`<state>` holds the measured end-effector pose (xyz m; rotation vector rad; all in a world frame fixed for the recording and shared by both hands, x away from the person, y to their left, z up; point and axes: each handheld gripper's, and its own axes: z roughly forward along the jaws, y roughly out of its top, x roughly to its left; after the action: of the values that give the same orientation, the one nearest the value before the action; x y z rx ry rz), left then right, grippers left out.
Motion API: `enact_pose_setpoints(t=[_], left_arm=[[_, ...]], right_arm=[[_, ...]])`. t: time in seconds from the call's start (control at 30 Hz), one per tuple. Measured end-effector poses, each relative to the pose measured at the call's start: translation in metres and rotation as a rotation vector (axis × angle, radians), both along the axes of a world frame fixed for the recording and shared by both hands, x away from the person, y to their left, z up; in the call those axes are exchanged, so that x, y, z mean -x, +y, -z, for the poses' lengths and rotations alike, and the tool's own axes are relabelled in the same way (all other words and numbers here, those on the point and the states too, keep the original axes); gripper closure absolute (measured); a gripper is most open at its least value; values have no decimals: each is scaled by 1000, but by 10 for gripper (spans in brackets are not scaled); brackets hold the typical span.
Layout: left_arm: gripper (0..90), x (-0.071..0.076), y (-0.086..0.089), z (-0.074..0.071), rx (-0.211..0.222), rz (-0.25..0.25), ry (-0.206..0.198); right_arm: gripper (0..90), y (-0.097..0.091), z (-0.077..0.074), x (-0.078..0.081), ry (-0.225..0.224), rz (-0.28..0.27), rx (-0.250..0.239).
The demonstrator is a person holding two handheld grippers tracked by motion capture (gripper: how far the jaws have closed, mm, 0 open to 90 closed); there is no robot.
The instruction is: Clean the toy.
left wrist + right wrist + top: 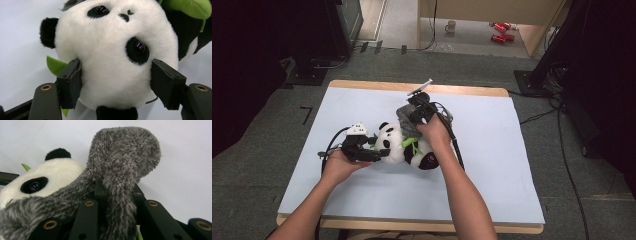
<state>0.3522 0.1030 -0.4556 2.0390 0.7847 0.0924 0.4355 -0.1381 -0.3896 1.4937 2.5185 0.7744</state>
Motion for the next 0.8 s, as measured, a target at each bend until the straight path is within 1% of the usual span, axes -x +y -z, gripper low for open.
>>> enact_pose_setpoints(t=[0.07,0.17,0.23,0.33,0.43,0.5,0.57,0.63,0.7,0.73,0.8], left_arm=[[314,0,-1,0,-3,-4,2],[317,-1,-1,0,-2,-3,3],[319,-1,-1,0,-10,0,1],[320,-1,-1,1,-10,0,1],[325,-2,0,1,-5,-3,5],[333,-3,-1,2,14,-10,6],[342,-5,-2,3,29,-23,3],[352,-6,-3,4,48,-37,1],[363,-6,-4,4,59,-48,1],[370,-6,-5,4,62,-53,1],[378,-6,-6,3,60,-57,-6]], right_arm=[[754,-8,-1,2,-4,9,-13],[758,-15,-7,4,-36,9,9],[761,-20,-11,6,-46,10,12],[770,-31,-17,8,-52,32,23],[778,-47,-23,10,-45,67,32],[778,-57,-27,12,-53,81,46],[779,-67,-34,15,-68,101,17],[779,-73,-44,19,-88,110,-38],[779,-72,-53,23,-110,103,-74],[779,-71,-56,24,-119,95,-82],[779,-63,-61,27,-132,67,-105]])
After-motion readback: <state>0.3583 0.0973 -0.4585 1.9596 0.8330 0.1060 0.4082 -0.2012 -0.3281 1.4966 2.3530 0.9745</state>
